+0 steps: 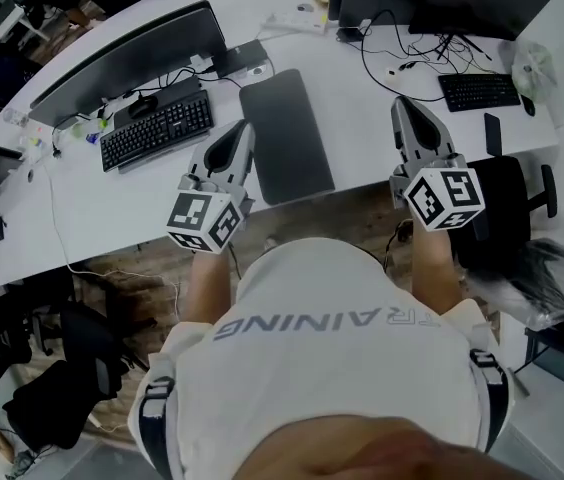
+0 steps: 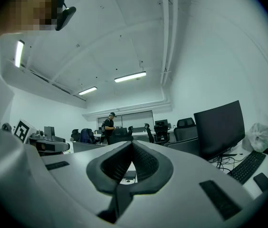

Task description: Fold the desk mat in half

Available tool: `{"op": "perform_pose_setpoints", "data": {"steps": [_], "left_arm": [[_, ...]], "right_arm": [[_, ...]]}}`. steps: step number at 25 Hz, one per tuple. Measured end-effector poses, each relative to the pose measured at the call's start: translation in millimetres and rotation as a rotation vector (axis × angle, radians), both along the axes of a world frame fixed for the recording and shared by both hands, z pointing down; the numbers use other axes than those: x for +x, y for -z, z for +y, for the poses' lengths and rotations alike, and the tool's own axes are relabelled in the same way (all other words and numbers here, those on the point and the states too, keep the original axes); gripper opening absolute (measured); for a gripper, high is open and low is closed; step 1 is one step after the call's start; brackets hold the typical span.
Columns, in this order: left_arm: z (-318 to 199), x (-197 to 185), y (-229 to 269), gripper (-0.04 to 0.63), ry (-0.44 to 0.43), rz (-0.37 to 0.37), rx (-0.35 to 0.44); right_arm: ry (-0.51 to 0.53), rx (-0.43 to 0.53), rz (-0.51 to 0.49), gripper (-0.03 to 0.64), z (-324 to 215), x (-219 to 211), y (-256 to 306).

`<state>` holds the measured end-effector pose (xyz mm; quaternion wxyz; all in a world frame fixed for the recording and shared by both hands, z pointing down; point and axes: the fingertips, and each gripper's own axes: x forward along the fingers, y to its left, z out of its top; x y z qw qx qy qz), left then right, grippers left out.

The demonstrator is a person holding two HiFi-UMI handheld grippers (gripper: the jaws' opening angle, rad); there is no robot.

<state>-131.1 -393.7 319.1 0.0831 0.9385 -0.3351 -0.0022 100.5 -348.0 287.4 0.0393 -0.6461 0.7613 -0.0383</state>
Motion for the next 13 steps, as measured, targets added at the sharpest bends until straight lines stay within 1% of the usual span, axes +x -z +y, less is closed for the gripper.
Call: {"op": "perform_pose_setpoints", "data": {"steps": [6,13], "left_arm": [[-2,-8,-5,0.038,0.021,0.021,-0.023],[-3,-12,-8,0.038,0.034,0.011,-0.029]], "right_arm": [[0.021,0.005,-0.009,0.023,-4,-6,-5],[0.030,-0.011,-0.005,0.023,-8,-9,-10]]}}
